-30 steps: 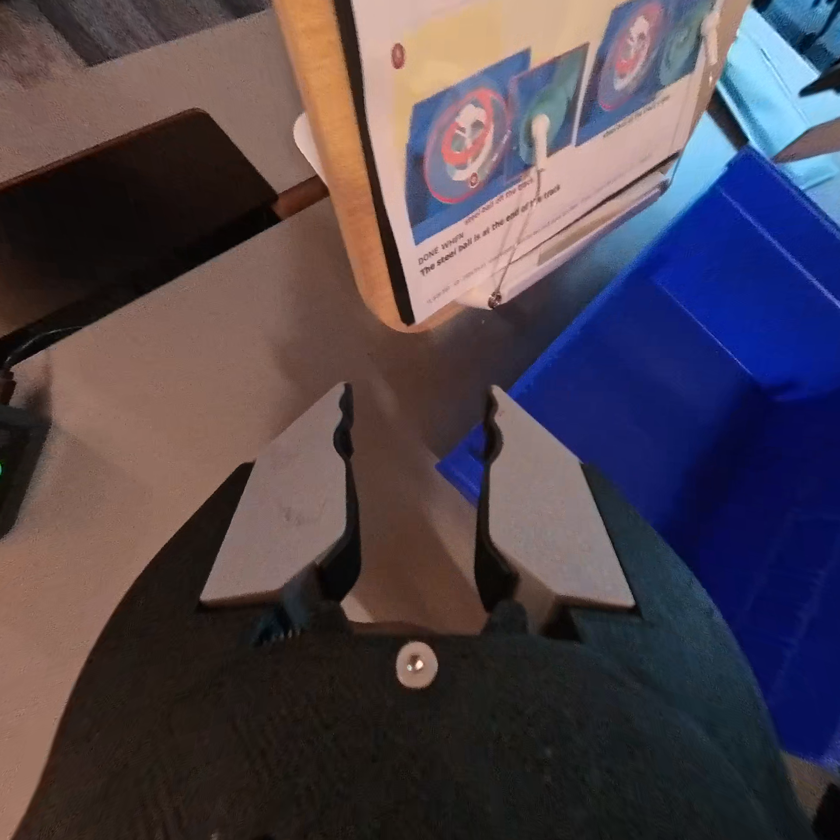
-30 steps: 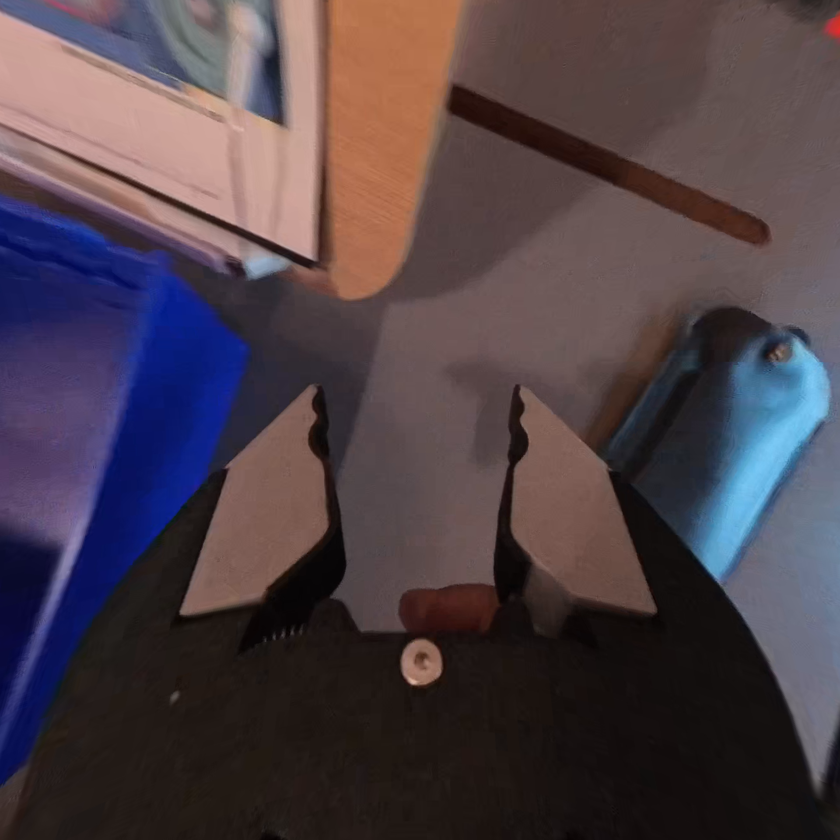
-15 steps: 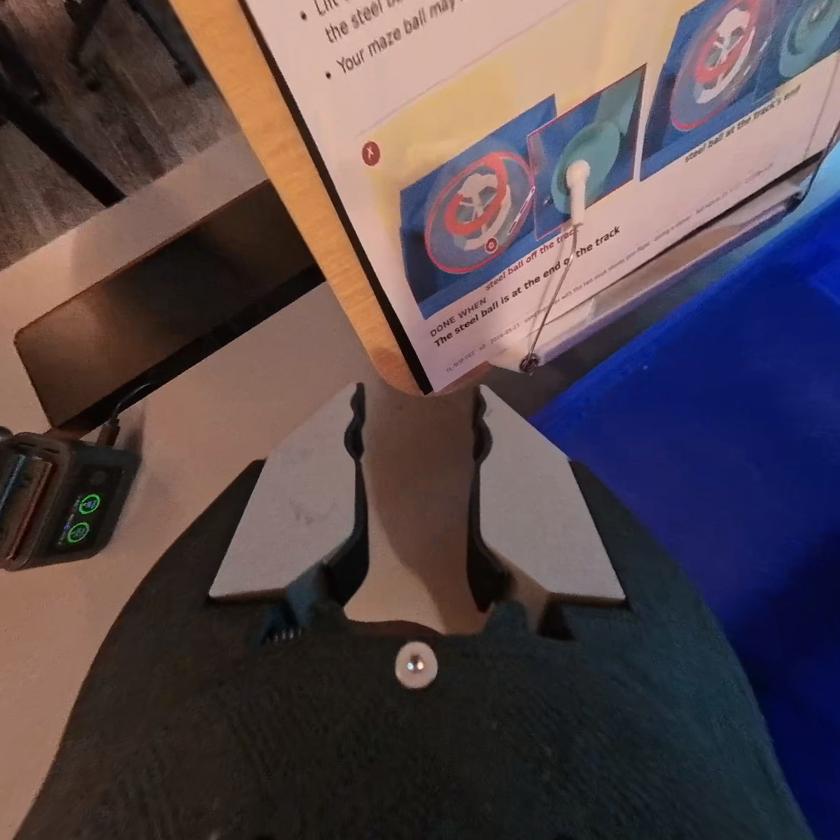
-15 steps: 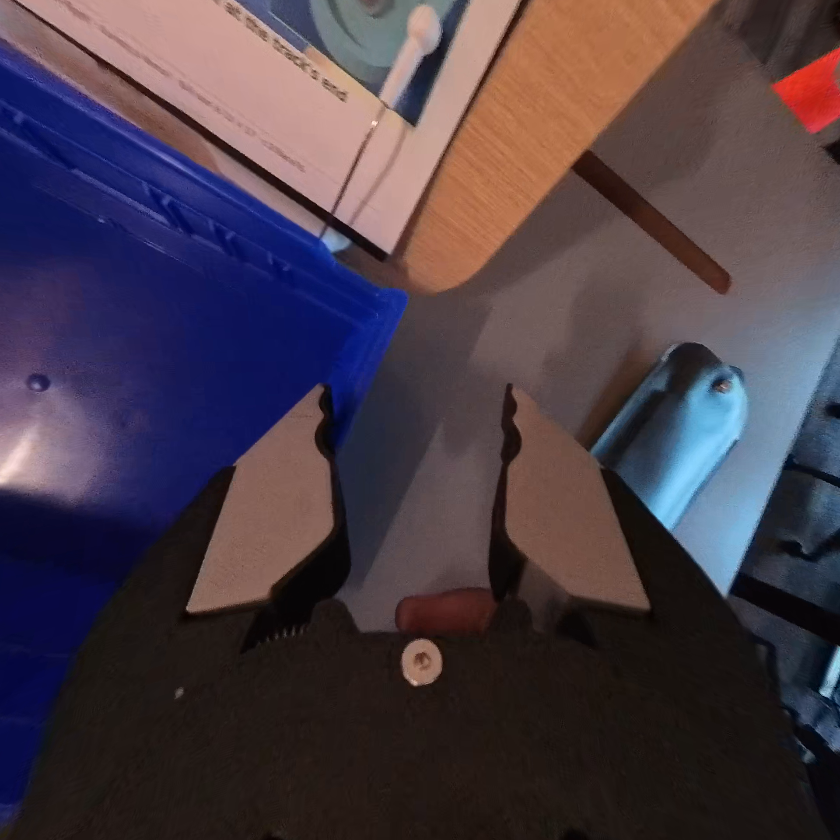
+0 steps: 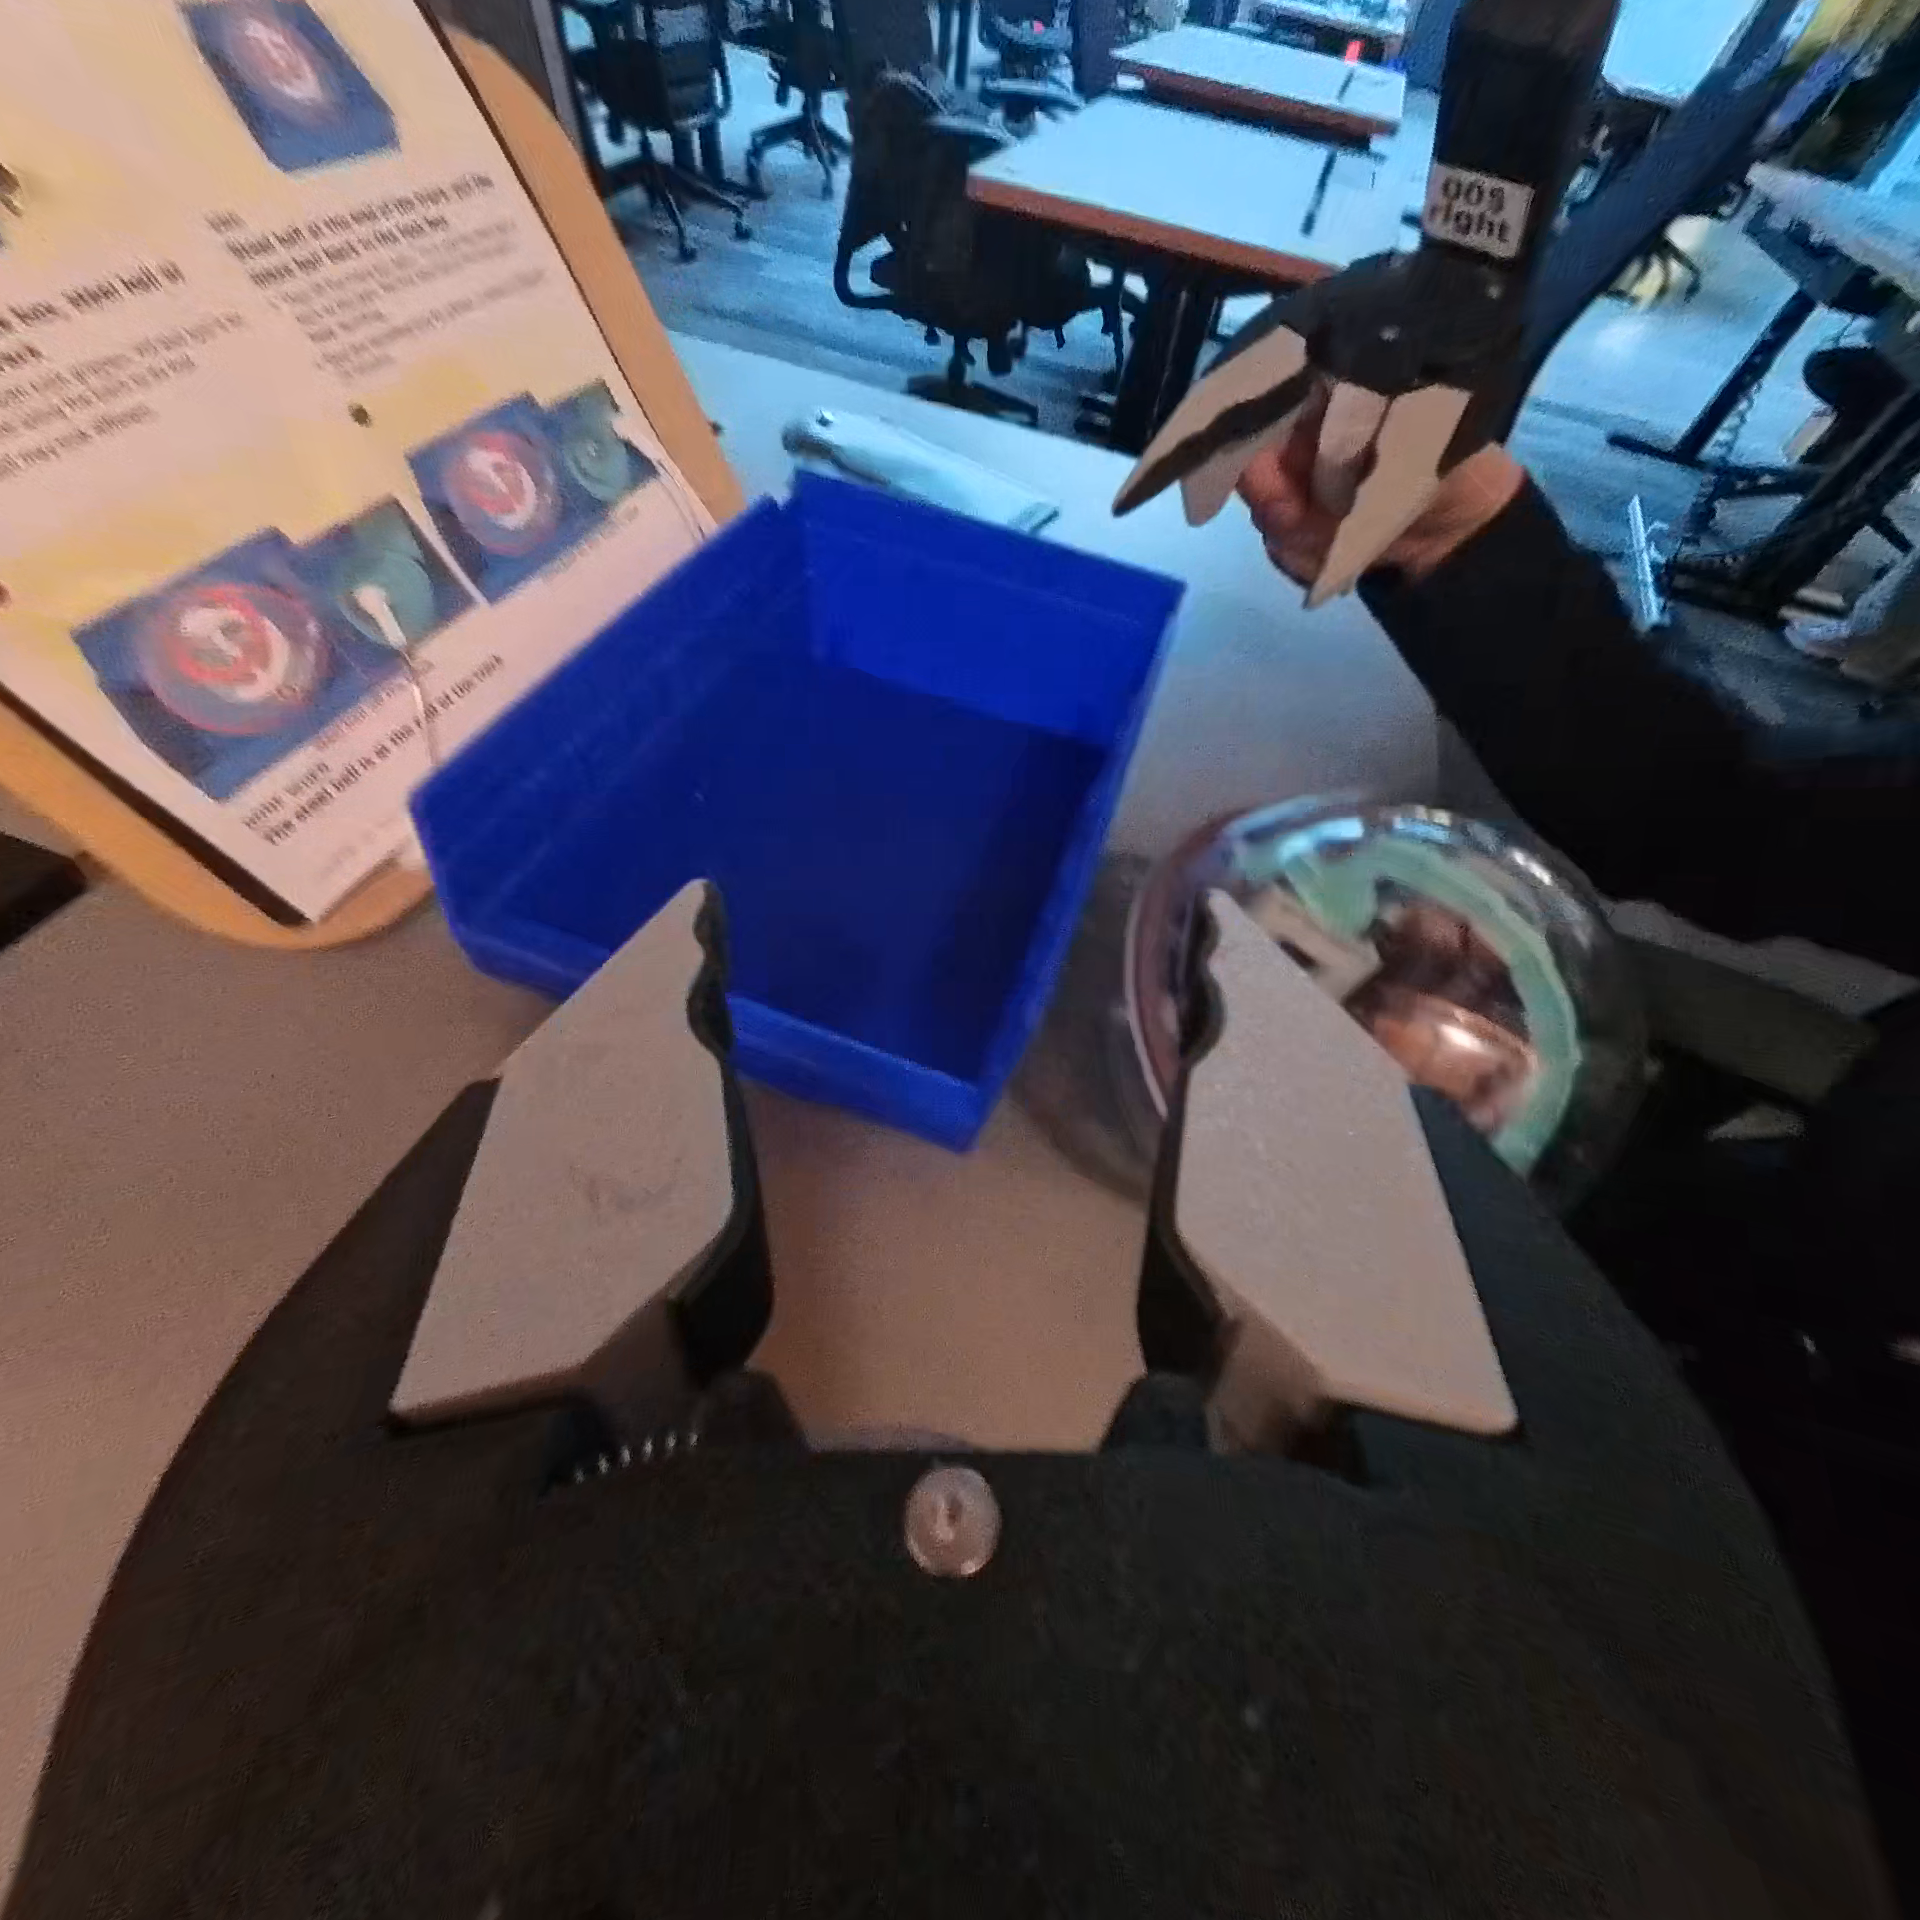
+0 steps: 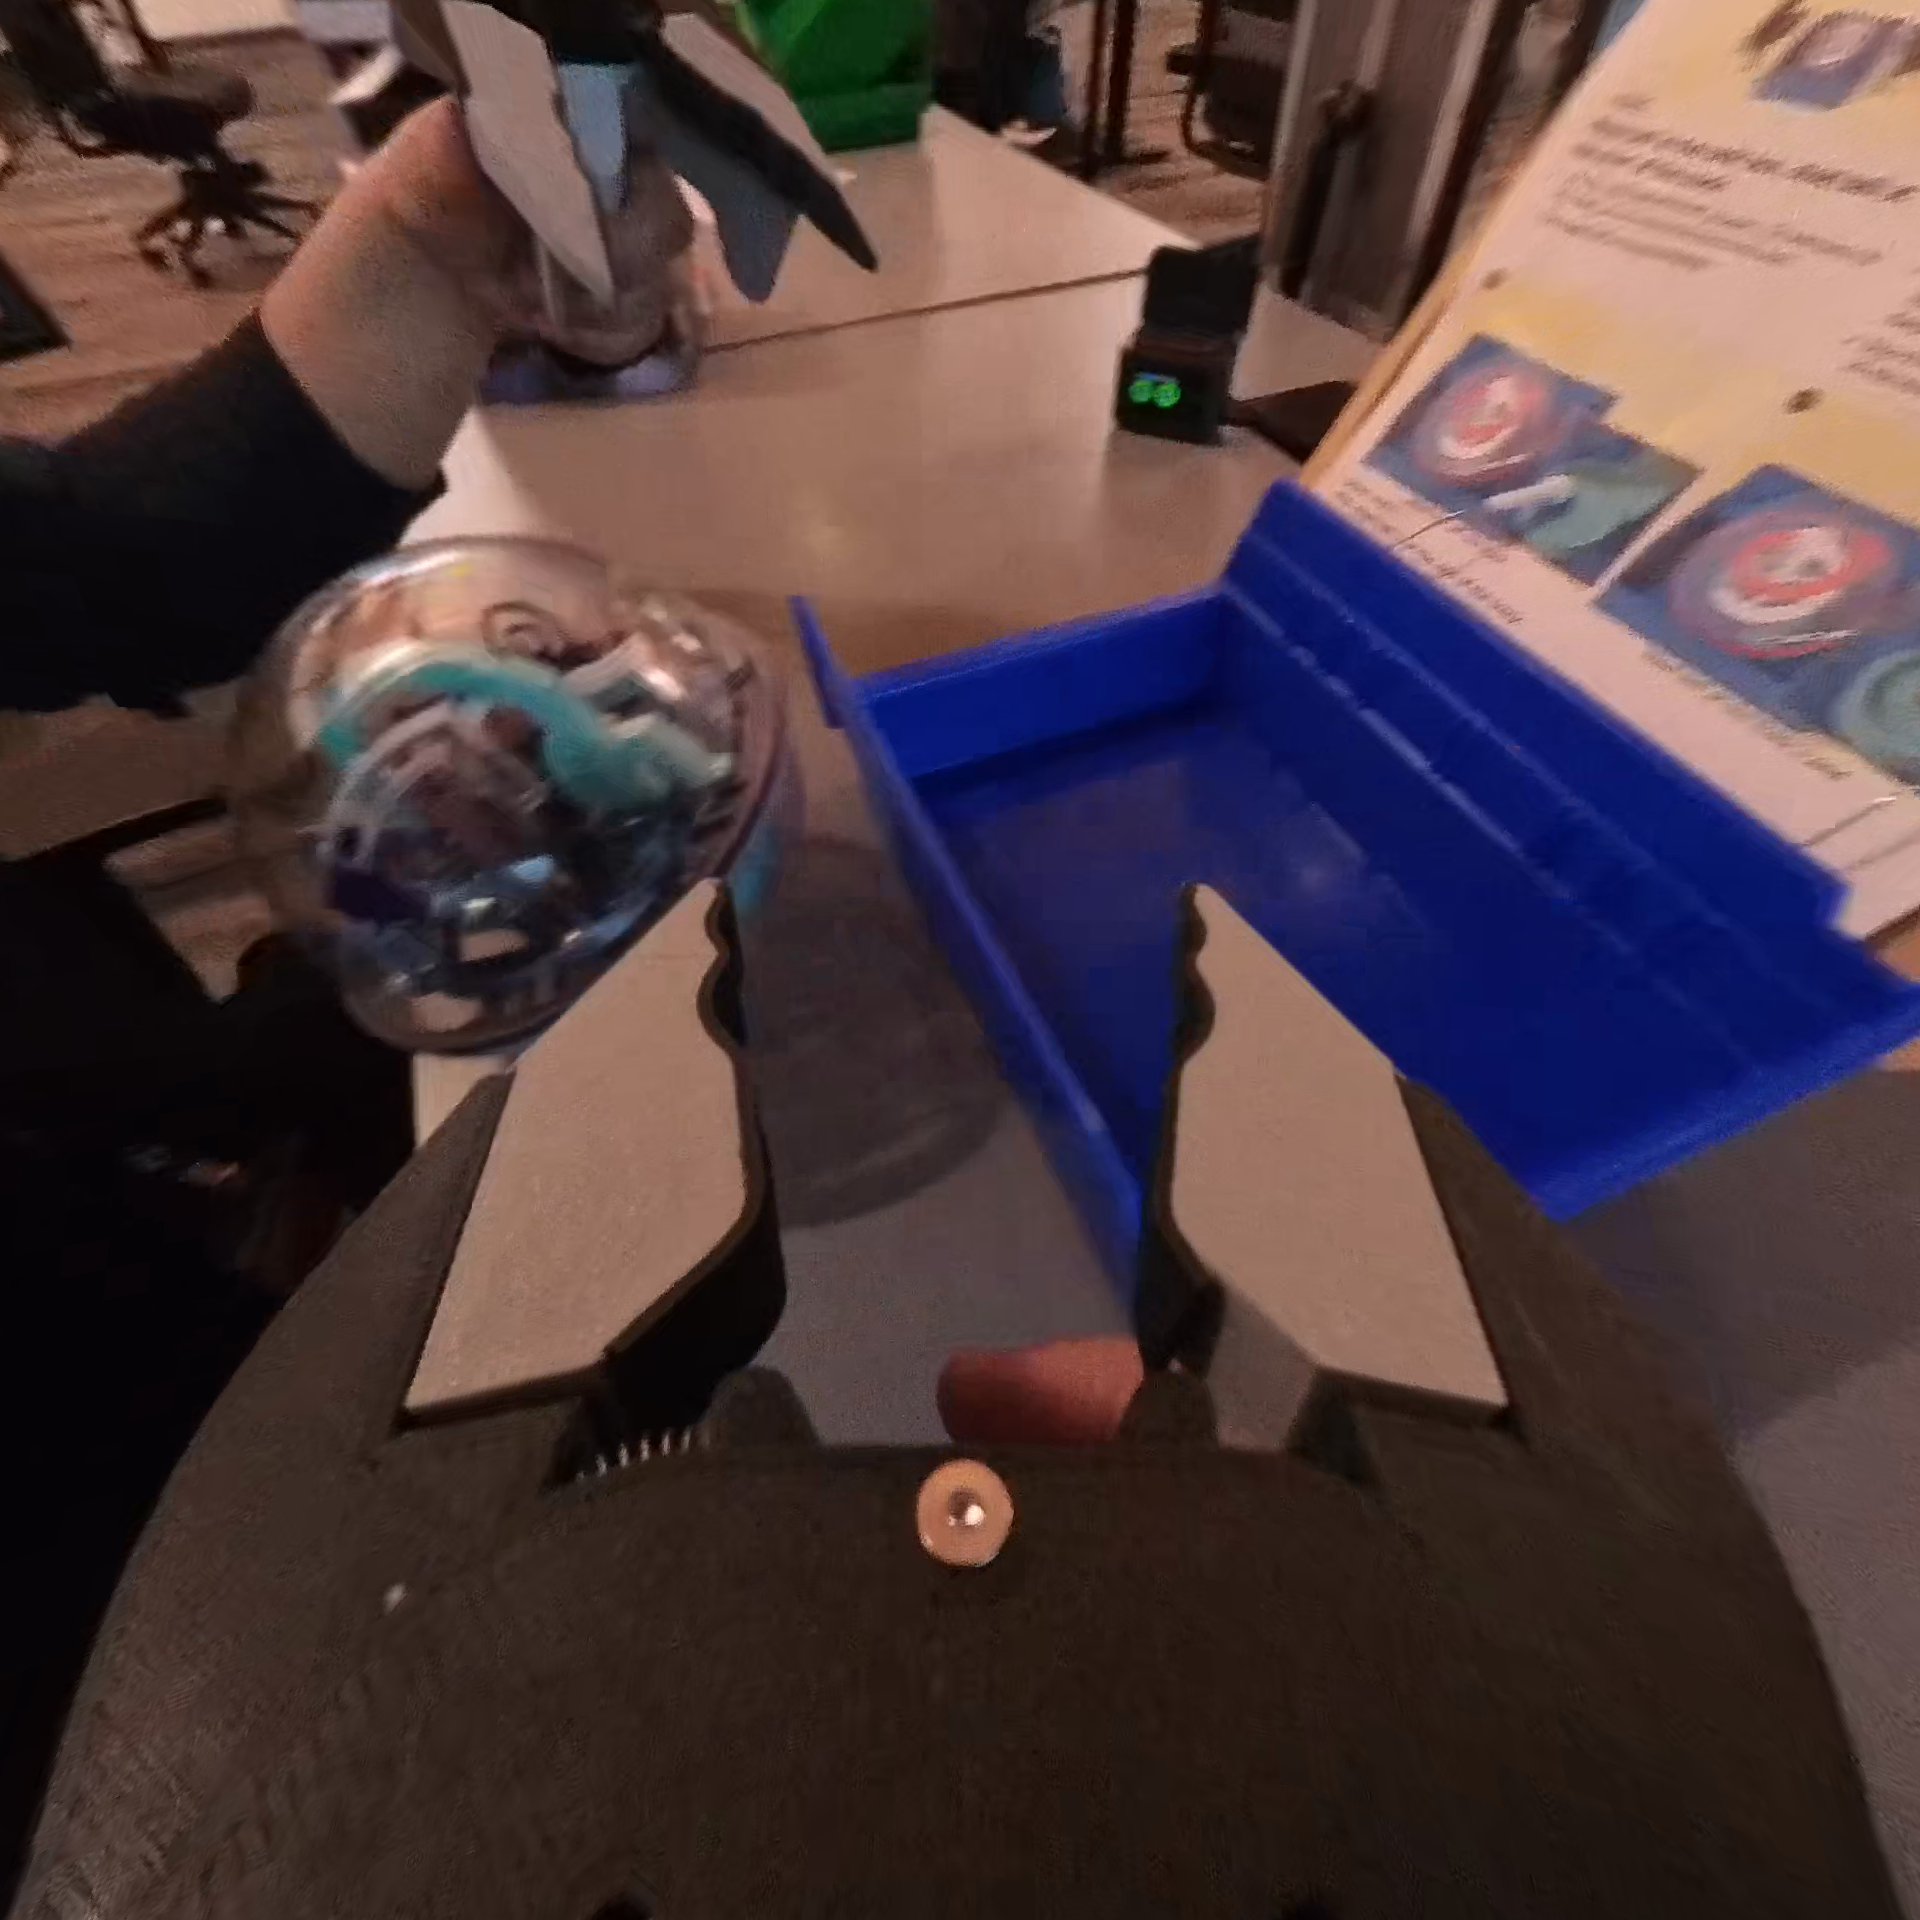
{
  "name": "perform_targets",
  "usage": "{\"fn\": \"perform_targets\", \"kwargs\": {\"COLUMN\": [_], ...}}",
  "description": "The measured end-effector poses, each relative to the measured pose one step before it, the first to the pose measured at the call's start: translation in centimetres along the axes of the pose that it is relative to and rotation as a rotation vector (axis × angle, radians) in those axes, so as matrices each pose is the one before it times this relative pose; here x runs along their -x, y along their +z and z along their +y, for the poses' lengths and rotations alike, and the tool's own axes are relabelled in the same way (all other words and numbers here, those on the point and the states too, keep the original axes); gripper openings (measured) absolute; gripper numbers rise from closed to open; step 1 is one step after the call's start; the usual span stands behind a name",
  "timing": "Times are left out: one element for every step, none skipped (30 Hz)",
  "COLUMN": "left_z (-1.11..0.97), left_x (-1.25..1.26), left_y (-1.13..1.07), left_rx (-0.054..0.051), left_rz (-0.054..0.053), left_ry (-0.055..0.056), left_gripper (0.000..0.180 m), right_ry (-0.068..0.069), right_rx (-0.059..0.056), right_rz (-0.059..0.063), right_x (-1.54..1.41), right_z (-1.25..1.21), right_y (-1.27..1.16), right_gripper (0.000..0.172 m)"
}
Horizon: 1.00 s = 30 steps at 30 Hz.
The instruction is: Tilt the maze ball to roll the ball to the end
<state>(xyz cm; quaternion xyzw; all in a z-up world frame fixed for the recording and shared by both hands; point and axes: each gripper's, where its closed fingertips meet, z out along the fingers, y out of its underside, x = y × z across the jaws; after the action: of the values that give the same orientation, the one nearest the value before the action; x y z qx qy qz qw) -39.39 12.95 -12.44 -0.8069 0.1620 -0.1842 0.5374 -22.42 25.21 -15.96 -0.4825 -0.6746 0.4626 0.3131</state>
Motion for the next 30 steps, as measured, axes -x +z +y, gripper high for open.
{"fn": "perform_targets", "kwargs": {"left_z": [1.805, 1.990, 1.935, 1.497, 1.131, 0.961, 0.710, 0.866, 0.912, 0.793, 0.477, 0.193, 0.050, -0.060, 0.054, -0.027, 0.288, 0.120, 0.060, 0.206, 0.398, 0.456, 0.378, 0.239, 0.098, -0.046, -0.184, -0.246, -0.198, -0.075], "left_x": [-1.173, -1.186, -1.193, -1.222, -1.408, -1.374, -1.180, -0.739, -0.165, -0.010, -0.145, -0.362, -0.499, -0.263, -0.079, 0.336, 0.074, -0.090, -0.226, -0.048, 0.224, 0.230, -0.031, -0.134, 0.041, -0.018, -0.097, -0.016, 0.105, 0.221], "left_y": [-0.459, -0.190, 0.006, 0.143, 0.155, 0.206, 0.263, 0.328, 0.407, 0.375, 0.365, 0.333, 0.274, 0.376, 0.311, 0.337, 0.189, 0.063, -0.072, -0.105, -0.084, -0.044, 0.047, 0.080, 0.166, 0.223, 0.218, 0.195, 0.218, 0.253], "left_rx": [0.0262, 0.0395, 0.0354, 0.0138, -0.0039, -0.0048, -0.0174, -0.0035, 0.0066, 0.0015, -0.0014, -0.0085, -0.0066, -0.0005, 0.0038, 0.0142, 0.0143, -0.0028, -0.0135, -0.0073, 0.0073, 0.0106, 0.0096, 0.0042, 0.0048, 0.0013, -0.0054, -0.0068, -0.0016, 0.0073], "left_rz": [0.0010, 0.0022, 0.0013, 0.0103, 0.0302, 0.0421, 0.0439, 0.0277, -0.0016, -0.0135, -0.0022, 0.0114, 0.0156, 0.0049, -0.0128, -0.0216, -0.0144, 0.0020, 0.0168, 0.0093, -0.0107, -0.0171, -0.0039, -0.0054, -0.0150, -0.0147, -0.0112, -0.0157, -0.0213, -0.0060], "left_ry": [0.0079, -0.0020, -0.0079, -0.0124, -0.0215, -0.0321, -0.0325, -0.0278, -0.0171, -0.0022, 0.0072, 0.0037, -0.0007, 0.0127, 0.0320, 0.0401, 0.0350, 0.0298, 0.0286, 0.0249, 0.0202, 0.0207, 0.0255, 0.0268, 0.0253, 0.0266, 0.0270, 0.0269, 0.0241, 0.0265], "left_gripper": [0.091, 0.096, 0.100, 0.100, 0.099, 0.100, 0.100, 0.102, 0.102, 0.102, 0.100, 0.100, 0.100, 0.100, 0.100, 0.100, 0.097, 0.096, 0.096, 0.096, 0.096, 0.097, 0.099, 0.102, 0.105, 0.107, 0.107, 0.106, 0.104, 0.104], "right_ry": [-0.0063, -0.0040, -0.0039, 0.0009, 0.0170, 0.0284, 0.0286, 0.0200, 0.0082, 0.0064, 0.0183, 0.0291, 0.0231, 0.0049, -0.0169, -0.0317, -0.0370, -0.0356, -0.0286, -0.0223, -0.0175, -0.0172, -0.0216, -0.0244, -0.0259, -0.0253, -0.0196, -0.0111, -0.0089, -0.0183], "right_rx": [0.0077, 0.0190, 0.0280, 0.0159, -0.0012, -0.0017, -0.0003, -0.0046, -0.0035, -0.0071, -0.0146, -0.0146, -0.0108, -0.0174, -0.0277, -0.0297, -0.0285, -0.0223, -0.0094, 0.0019, 0.0055, 0.0030, 0.0001, -0.0026, -0.0019, 0.0050, 0.0106, 0.0115, 0.0146, 0.0208], "right_rz": [-0.0315, -0.0125, 0.0037, 0.0120, 0.0158, 0.0081, -0.0106, -0.0257, -0.0307, -0.0259, -0.0168, -0.0134, -0.0161, -0.0124, -0.0055, -0.0045, -0.0072, -0.0133, -0.0175, -0.0098, 0.0031, 0.0017, -0.0058, -0.0019, 0.0037, 0.0013, 0.0009, 0.0019, -0.0027, -0.0053], "right_x": [1.892, 1.583, 1.267, 0.939, 0.597, 0.508, 0.600, 0.683, 0.616, 0.433, 0.146, -0.031, -0.040, -0.042, -0.041, -0.051, 0.062, 0.238, 0.319, 0.189, -0.004, 0.020, 0.174, 0.154, 0.054, 0.060, 0.028, 0.002, 0.124, 0.187], "right_z": [0.934, 0.979, 1.017, 0.735, 0.443, 0.462, 0.491, 0.481, 0.487, 0.408, 0.228, 0.100, 0.043, -0.127, -0.222, -0.266, -0.224, -0.086, 0.079, 0.172, 0.180, 0.079, -0.020, -0.088, -0.075, 0.015, 0.073, 0.081, 0.136, 0.260], "right_y": [-0.032, 0.108, 0.141, 0.153, 0.174, 0.276, 0.354, 0.444, 0.464, 0.487, 0.501, 0.445, 0.370, 0.247, 0.152, -0.012, -0.100, -0.178, -0.204, -0.172, -0.152, -0.081, -0.027, 0.056, 0.132, 0.209, 0.274, 0.391, 0.483, 0.535], "right_gripper": [0.082, 0.084, 0.086, 0.085, 0.082, 0.083, 0.087, 0.089, 0.091, 0.094, 0.094, 0.094, 0.095, 0.094, 0.093, 0.092, 0.090, 0.089, 0.088, 0.089, 0.090, 0.092, 0.093, 0.094, 0.095, 0.095, 0.096, 0.099, 0.103, 0.106]}}
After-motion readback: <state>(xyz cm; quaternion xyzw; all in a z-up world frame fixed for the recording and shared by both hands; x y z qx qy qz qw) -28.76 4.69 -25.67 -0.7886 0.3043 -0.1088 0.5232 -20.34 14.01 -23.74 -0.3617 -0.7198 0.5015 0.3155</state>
